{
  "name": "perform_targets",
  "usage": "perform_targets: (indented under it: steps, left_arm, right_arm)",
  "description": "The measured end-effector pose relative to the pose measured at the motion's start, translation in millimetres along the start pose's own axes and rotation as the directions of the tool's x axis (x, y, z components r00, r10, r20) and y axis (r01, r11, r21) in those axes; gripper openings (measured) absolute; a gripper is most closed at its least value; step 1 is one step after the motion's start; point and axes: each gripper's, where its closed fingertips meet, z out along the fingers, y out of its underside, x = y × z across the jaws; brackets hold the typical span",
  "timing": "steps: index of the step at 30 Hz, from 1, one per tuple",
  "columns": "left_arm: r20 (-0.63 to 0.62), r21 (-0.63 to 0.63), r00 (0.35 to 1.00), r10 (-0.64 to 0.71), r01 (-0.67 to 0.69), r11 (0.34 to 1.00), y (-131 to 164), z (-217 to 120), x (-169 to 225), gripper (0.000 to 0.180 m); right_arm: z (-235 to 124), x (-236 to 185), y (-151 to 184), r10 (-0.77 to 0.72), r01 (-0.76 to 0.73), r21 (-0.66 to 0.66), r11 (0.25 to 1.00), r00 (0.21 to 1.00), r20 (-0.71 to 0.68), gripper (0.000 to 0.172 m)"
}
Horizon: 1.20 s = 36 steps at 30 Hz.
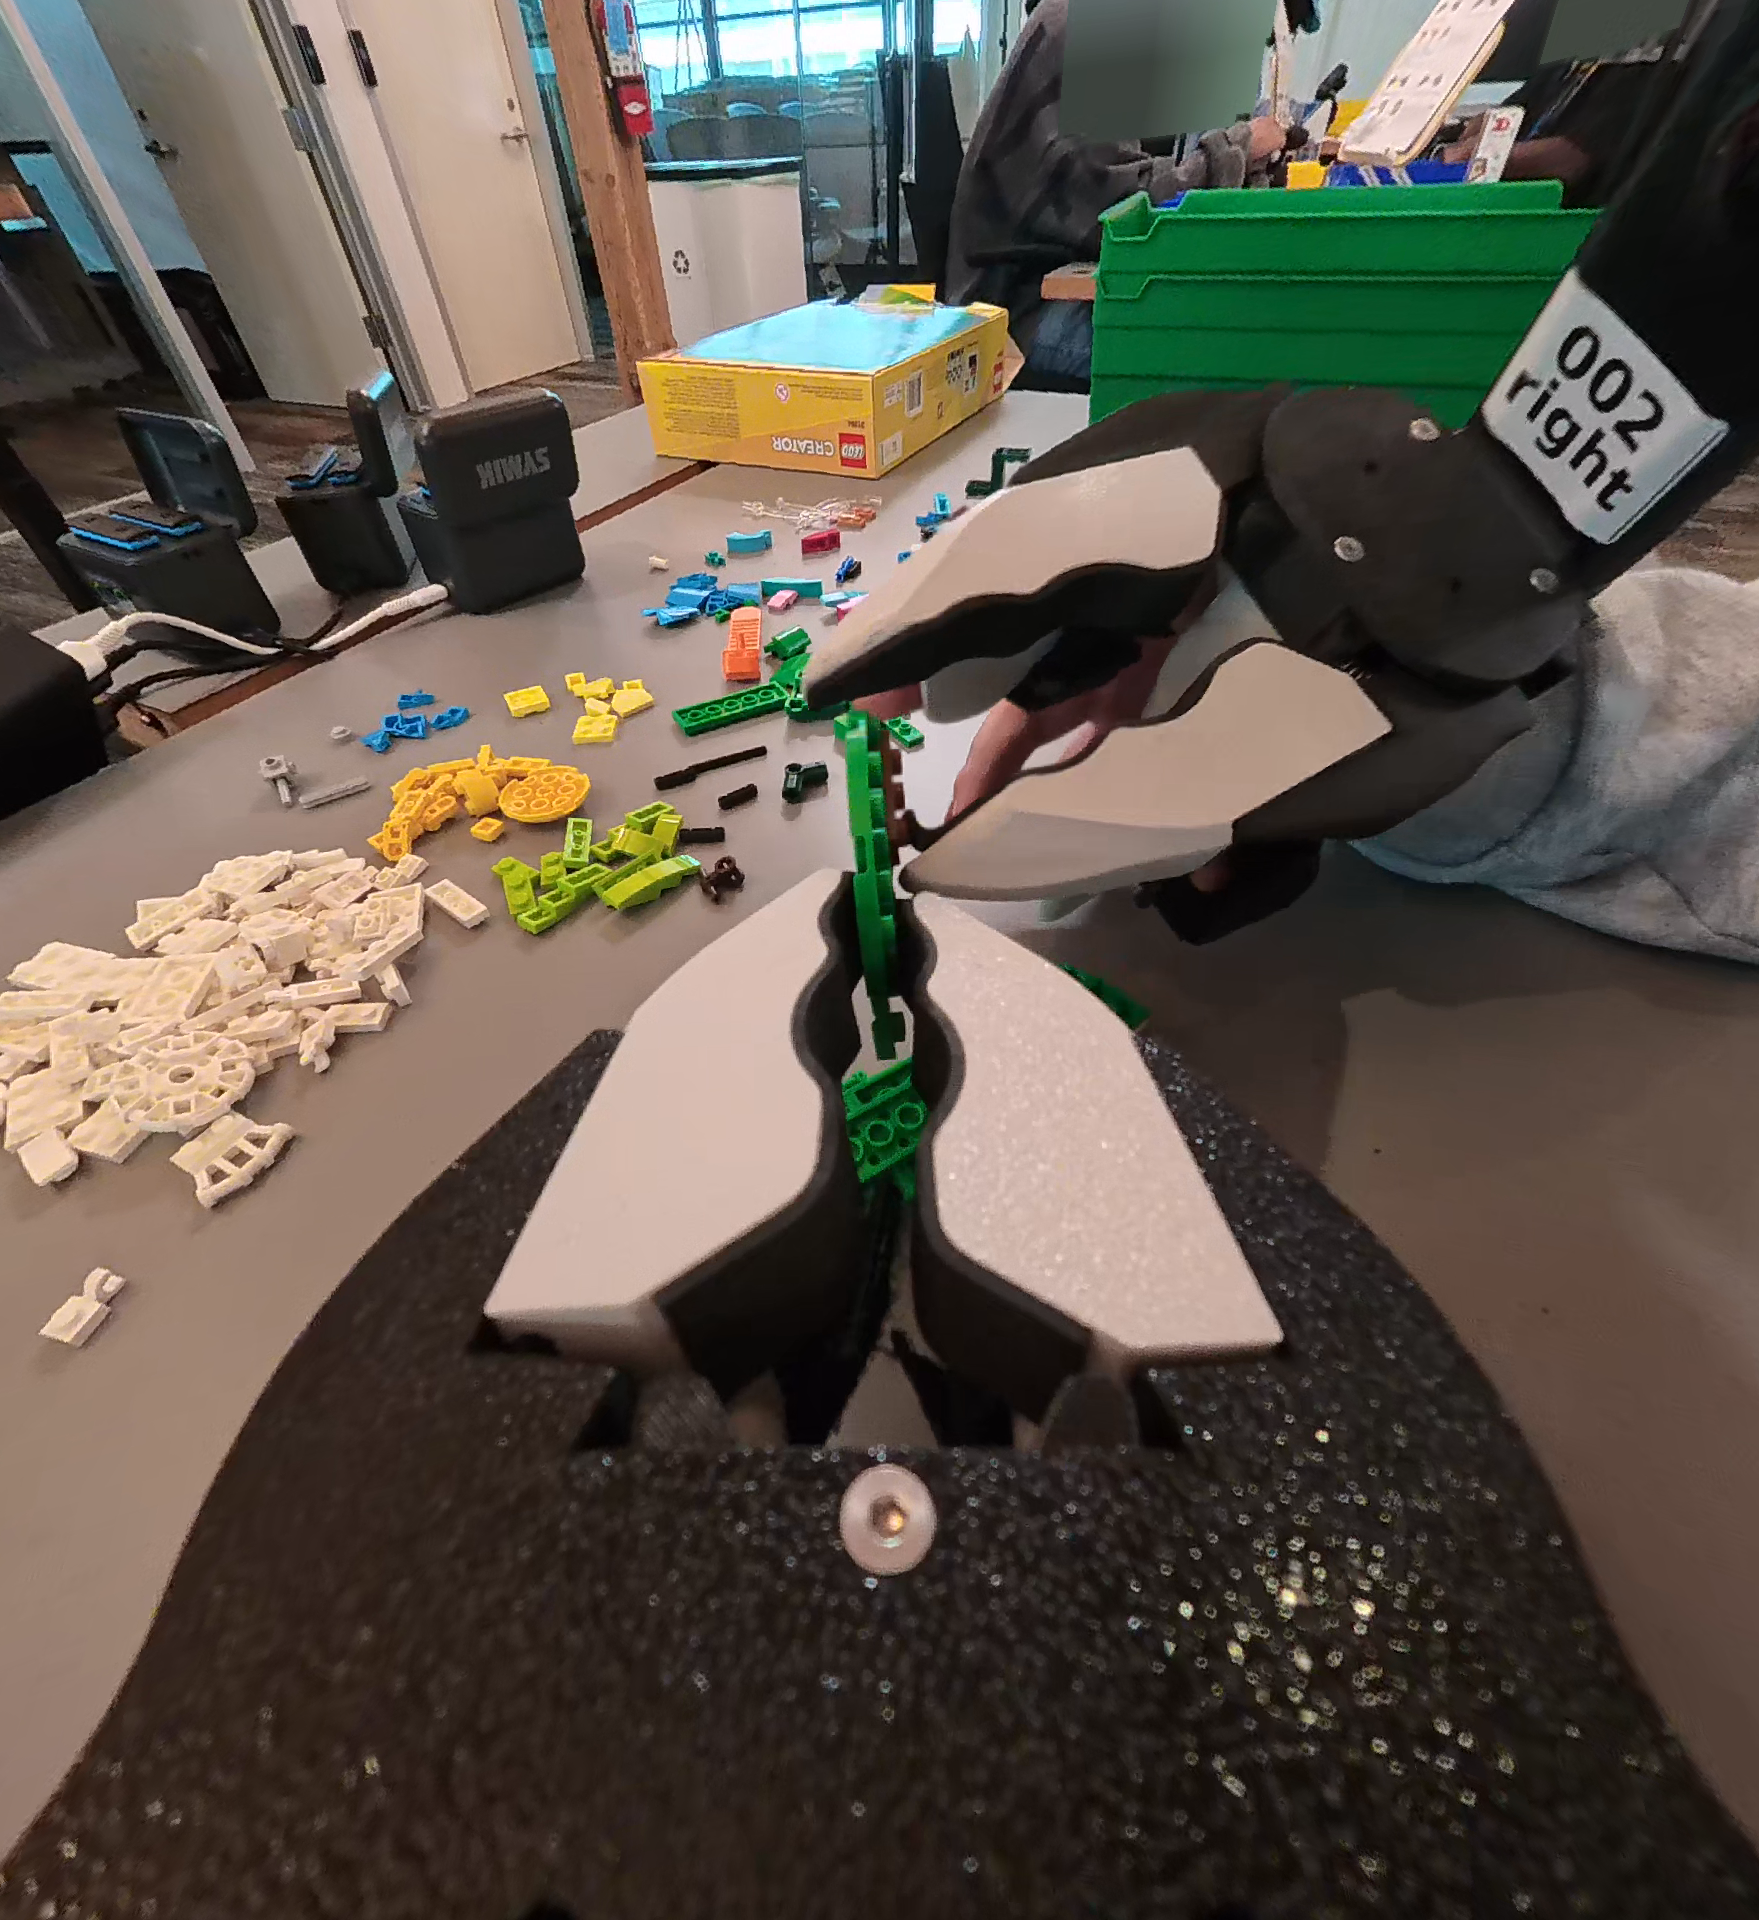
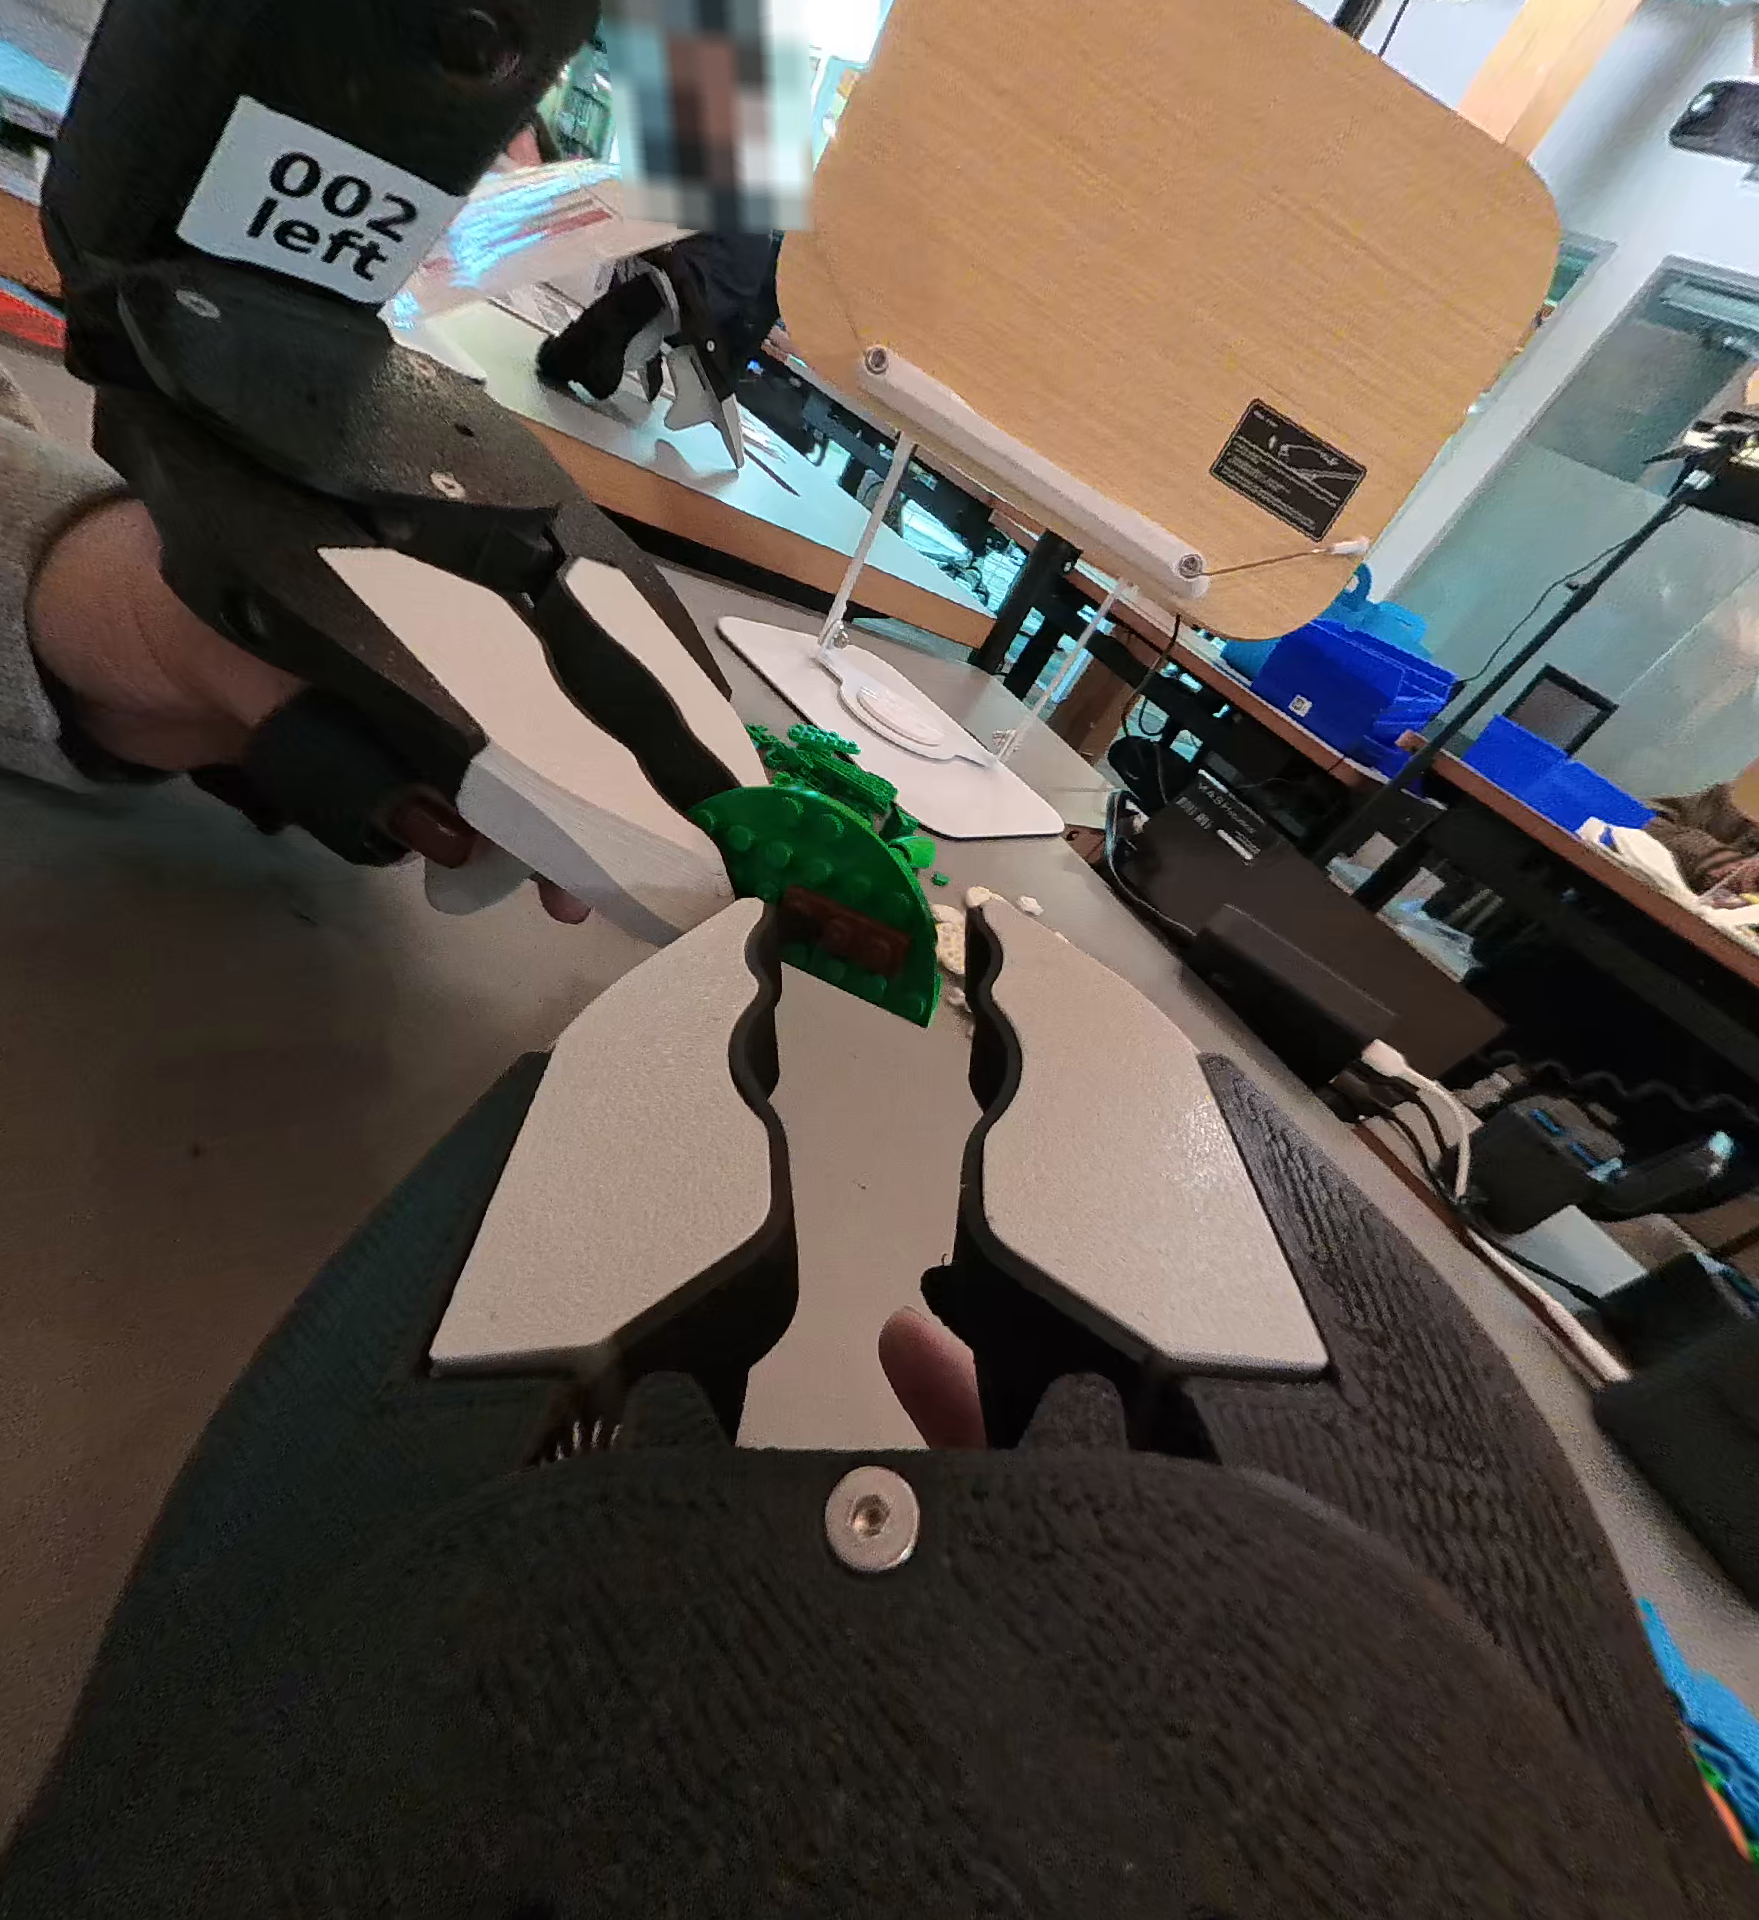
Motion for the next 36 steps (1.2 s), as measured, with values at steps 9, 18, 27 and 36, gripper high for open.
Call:
perform_targets:
  steps: [9,18,27,36]
  left_arm:
    - [0.072,0.026,0.995,0.075,-0.078,0.997,-6.3,-1.6,-3.3,0.006]
    - [0.149,-0.004,0.981,0.126,-0.127,0.992,-5.4,-2.4,-10.1,0.006]
    - [0.132,-0.001,0.984,0.121,-0.122,0.993,-4.4,-1.9,-8.6,0.006]
    - [0.101,0.012,0.989,0.104,-0.105,0.994,-5.2,-1.5,-4.9,0.007]
  right_arm:
    - [1.9,2.6,-4.0,0.109,-0.108,0.03,0.994,0.993,-0.039,0.028]
    - [4.1,4.4,-3.3,0.061,-0.065,-0.019,0.998,0.985,-0.16,0.027]
    - [4.6,3.7,-3.0,0.094,-0.097,-0.023,0.995,0.99,-0.106,0.027]
    - [2.8,2.5,-5.0,0.107,-0.107,-0.006,0.994,0.993,-0.043,0.026]
